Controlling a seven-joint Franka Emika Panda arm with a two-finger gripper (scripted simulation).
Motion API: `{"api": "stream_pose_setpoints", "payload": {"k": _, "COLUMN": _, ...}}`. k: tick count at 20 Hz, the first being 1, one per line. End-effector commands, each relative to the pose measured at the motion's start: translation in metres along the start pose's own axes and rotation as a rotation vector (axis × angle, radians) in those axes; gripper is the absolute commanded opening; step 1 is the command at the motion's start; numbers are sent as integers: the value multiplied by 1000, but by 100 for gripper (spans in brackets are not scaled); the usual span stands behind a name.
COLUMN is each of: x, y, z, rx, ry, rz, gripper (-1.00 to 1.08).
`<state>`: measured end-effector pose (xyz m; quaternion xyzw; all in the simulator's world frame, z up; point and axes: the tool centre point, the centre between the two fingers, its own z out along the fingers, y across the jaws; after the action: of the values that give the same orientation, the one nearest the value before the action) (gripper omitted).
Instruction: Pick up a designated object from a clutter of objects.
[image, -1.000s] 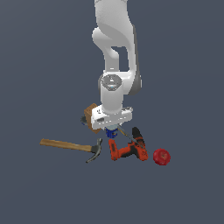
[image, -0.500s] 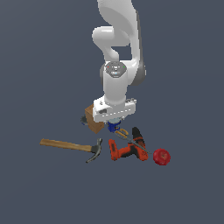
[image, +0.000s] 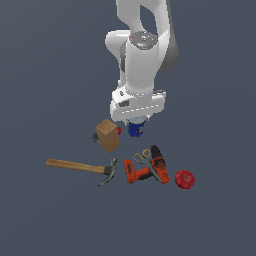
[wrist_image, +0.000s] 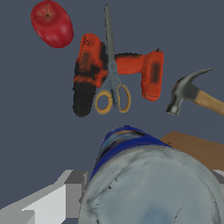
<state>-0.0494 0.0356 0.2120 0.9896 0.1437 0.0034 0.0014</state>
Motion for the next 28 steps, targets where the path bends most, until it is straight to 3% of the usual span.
{"api": "stream_pose_setpoints", "payload": {"k": 1, "x": -4, "y": -9, "z": -27, "rx": -1, "ry": 3, "rz": 0, "gripper": -100}}
{"api": "stream_pose_setpoints", "payload": {"k": 17, "x": -27, "y": -60, "z": -178, "rx": 2, "ry": -4, "rz": 1, "gripper": -100}}
{"api": "stream_pose_setpoints", "payload": {"k": 28, "x": -32, "y": -79, "z": -236, "rx": 4, "ry": -6, "rz": 2, "gripper": -100}}
